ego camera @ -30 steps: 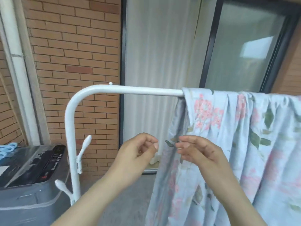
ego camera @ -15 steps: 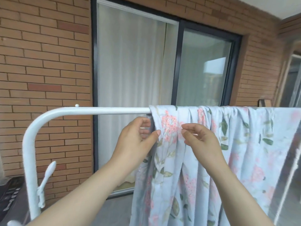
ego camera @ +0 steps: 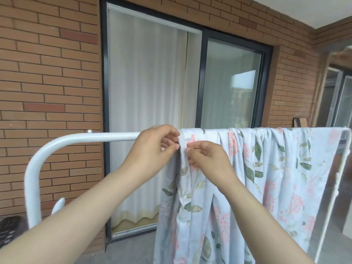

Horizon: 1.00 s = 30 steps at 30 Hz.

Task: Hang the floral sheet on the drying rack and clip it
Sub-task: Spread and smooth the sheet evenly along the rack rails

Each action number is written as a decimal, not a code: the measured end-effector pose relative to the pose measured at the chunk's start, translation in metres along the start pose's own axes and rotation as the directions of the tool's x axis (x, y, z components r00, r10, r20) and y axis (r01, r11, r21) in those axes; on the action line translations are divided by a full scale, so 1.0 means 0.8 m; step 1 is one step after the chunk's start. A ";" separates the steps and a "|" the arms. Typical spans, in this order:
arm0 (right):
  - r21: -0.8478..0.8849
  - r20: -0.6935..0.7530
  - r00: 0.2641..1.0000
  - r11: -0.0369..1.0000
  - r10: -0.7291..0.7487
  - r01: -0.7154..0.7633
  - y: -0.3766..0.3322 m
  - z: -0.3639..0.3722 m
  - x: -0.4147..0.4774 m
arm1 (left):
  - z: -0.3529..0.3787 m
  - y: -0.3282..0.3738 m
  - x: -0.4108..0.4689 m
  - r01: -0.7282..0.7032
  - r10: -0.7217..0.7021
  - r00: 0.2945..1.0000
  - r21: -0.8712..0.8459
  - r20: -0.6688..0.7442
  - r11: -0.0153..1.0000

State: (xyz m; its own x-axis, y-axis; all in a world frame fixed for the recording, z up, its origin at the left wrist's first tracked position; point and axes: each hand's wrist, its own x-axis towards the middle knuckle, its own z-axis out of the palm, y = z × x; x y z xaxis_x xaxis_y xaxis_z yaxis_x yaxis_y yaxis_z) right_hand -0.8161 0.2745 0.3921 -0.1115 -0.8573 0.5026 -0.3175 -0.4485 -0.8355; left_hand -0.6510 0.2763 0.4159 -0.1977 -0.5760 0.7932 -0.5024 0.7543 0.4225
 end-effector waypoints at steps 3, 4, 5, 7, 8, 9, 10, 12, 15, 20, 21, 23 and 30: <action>-0.019 0.016 1.000 1.000 0.001 0.000 -0.003 0.003 0.002 | -0.024 0.003 0.034 -0.083 0.078 0.996 0.104 0.050 0.991; -0.034 0.008 1.000 0.999 -0.008 0.009 -0.004 0.004 0.002 | -0.027 0.002 0.047 -0.096 0.081 0.991 0.146 0.103 0.985; -0.051 -0.008 1.000 0.998 -0.022 0.022 -0.004 0.005 0.001 | -0.029 0.000 0.058 -0.097 0.064 0.983 0.189 0.173 0.977; -0.112 -0.046 0.996 0.991 -0.072 0.067 -0.007 0.006 -0.002 | -0.028 -0.009 0.077 -0.049 -0.022 0.942 0.202 0.335 0.978; -0.160 -0.060 0.992 0.982 -0.110 0.099 -0.008 0.005 -0.004 | -0.025 -0.013 0.083 -0.009 -0.061 0.907 0.163 0.417 0.987; -0.217 -0.070 0.986 0.967 -0.154 0.136 -0.009 0.005 -0.006 | -0.023 -0.017 0.088 0.031 -0.081 0.870 0.110 0.486 0.993; -0.280 -0.085 0.975 0.944 -0.203 0.173 -0.011 0.004 -0.007 | -0.021 -0.020 0.092 0.072 -0.092 0.843 0.058 0.529 0.996; -0.402 -0.131 0.943 0.886 -0.305 0.231 -0.013 0.000 -0.007 | -0.020 -0.023 0.099 0.148 -0.103 0.812 -0.031 0.574 0.989; -0.454 -0.176 0.913 0.853 -0.368 0.257 -0.015 -0.003 -0.003 | -0.020 -0.021 0.109 0.116 -0.093 0.795 0.001 0.599 0.993; -0.386 -0.228 0.910 0.890 -0.347 0.243 -0.021 -0.004 -0.001 | -0.013 -0.018 0.120 -0.052 -0.060 0.815 0.177 0.576 0.983; -0.391 -0.221 0.910 0.887 -0.350 0.246 -0.023 -0.003 0.000 | -0.014 -0.020 0.121 -0.079 -0.045 0.825 0.195 0.563 0.978; -0.397 -0.203 0.911 0.881 -0.358 0.257 -0.028 0.000 0.002 | -0.019 -0.024 0.120 -0.122 0.000 0.849 0.197 0.529 0.973; -0.361 -0.165 0.885 0.861 -0.436 0.357 -0.053 0.037 -0.001 | -0.074 -0.035 0.111 -0.367 0.244 0.875 0.244 0.418 0.898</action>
State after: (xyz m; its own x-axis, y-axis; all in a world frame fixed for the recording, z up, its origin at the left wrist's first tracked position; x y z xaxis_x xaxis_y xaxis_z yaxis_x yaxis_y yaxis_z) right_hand -0.7745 0.2866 0.4208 -0.1158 -0.5209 0.8457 -0.6535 -0.6013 -0.4598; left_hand -0.6050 0.2229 0.5005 -0.6476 -0.4514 0.6138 -0.5838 0.8116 -0.0191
